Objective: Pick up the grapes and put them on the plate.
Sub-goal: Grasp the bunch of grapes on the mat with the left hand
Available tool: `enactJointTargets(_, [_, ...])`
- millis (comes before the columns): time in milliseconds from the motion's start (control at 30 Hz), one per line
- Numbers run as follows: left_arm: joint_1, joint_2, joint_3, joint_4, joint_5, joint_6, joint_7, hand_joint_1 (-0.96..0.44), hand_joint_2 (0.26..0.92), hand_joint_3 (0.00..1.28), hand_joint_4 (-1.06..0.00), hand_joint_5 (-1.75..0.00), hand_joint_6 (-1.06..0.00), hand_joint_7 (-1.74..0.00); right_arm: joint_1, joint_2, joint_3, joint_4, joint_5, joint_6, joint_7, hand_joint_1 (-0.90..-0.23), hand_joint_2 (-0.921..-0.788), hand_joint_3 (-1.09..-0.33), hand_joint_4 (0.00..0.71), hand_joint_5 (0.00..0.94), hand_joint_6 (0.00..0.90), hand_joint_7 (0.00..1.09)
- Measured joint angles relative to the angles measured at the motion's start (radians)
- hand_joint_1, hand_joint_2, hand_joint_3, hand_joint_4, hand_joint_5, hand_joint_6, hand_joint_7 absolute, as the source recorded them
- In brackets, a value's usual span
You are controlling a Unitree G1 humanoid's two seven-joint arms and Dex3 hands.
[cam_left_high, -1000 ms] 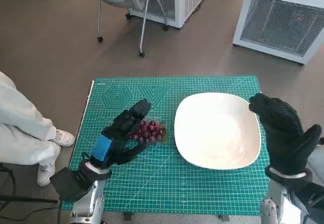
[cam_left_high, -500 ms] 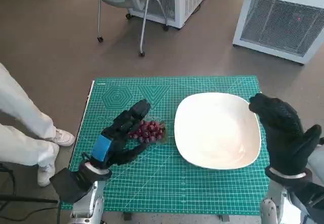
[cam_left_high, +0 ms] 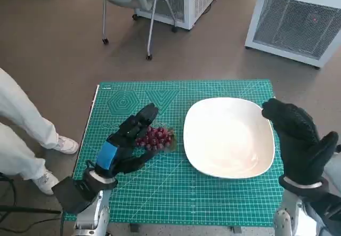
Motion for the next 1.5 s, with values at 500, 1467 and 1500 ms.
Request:
enactJointTargets(500, [0.0, 0.131, -0.025, -0.121, 0.428, 0.078, 0.182, -0.41, 0.83, 0.01, -0.03, 0.0, -0.21, 0.0, 0.0, 0.0, -0.001, -0.003, 0.0, -0.002, 0.0, -0.408, -0.921, -0.582, 0.487, 0.373, 0.214, 0.85])
enactJointTargets(1467, [-0.176, 0.193, -0.34, -0.187, 1.031, 0.734, 0.199, -0.28, 0.726, 0.0, 0.0, 0.0, -0.21, 0.0, 0.0, 0.001, 0.001, -0.003, -0.017, -0.004, -0.014, -0.412, -0.921, -0.584, 0.483, 0.38, 0.21, 0.86])
enactJointTargets(1500, [-0.184, 0.193, -0.346, -0.172, 1.03, 0.737, 0.2, -0.28, 0.727, 0.0, 0.0, 0.0, -0.21, 0.0, 0.0, 0.001, 0.001, -0.004, -0.016, -0.001, -0.014, -0.413, -0.921, -0.584, 0.483, 0.38, 0.21, 0.86])
